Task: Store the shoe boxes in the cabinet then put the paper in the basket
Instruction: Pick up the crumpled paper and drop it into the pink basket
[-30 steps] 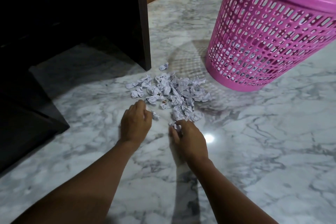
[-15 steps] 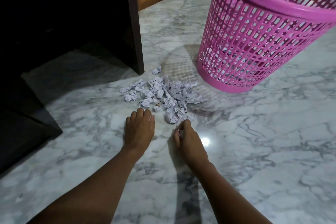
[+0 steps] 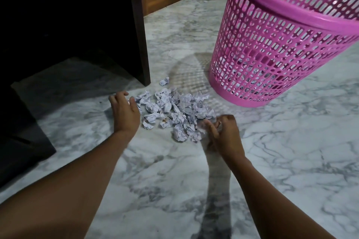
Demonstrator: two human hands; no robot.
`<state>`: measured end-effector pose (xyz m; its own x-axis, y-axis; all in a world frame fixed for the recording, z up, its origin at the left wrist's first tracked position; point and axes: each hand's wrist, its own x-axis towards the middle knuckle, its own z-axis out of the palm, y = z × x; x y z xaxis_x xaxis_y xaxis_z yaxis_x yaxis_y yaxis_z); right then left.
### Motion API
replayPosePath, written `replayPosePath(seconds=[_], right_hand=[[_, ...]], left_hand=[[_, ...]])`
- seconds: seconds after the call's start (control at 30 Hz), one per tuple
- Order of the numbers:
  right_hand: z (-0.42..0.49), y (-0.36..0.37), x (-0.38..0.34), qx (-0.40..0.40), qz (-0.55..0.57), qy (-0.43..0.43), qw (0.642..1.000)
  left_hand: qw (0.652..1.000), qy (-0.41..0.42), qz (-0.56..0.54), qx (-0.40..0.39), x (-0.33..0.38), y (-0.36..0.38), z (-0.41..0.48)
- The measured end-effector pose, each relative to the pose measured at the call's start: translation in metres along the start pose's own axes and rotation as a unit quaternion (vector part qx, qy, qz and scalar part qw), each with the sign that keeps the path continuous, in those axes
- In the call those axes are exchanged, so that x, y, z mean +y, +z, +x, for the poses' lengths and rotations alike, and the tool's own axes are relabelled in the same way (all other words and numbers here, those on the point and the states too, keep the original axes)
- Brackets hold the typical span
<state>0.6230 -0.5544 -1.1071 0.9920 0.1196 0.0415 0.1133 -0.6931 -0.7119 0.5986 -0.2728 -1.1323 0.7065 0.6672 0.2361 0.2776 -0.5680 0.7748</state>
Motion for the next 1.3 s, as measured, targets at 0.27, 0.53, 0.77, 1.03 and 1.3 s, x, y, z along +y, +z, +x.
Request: replayPosePath(seconds=[0.27,0.53,0.77,1.03,1.3], right_hand=[[0.003,0.014,0.021,-0.095,-0.125,-0.130,0.979],[0.052,0.028,0.000,-0.209,-0.151,-0.220,0.941],[0.056,0.056,-0.023,-0.213,-0.149,-0.256,0.931],[0.060,0.070,-0.021,-0.138,-0.087,-0.295,0.942],[0.051,0.075,-0.032,-0.126,0.027,-0.271,0.954]], left_hand=[[0.990,0.079,0.062,-0.095,-0.002,0.014,0.003],[0.962,0.162,0.004,-0.218,0.011,0.017,0.001],[0.953,0.201,0.001,-0.227,0.021,0.036,-0.011],[0.969,0.159,-0.028,-0.187,0.034,0.049,-0.019],[0.996,0.038,-0.018,-0.080,0.053,0.051,-0.036]])
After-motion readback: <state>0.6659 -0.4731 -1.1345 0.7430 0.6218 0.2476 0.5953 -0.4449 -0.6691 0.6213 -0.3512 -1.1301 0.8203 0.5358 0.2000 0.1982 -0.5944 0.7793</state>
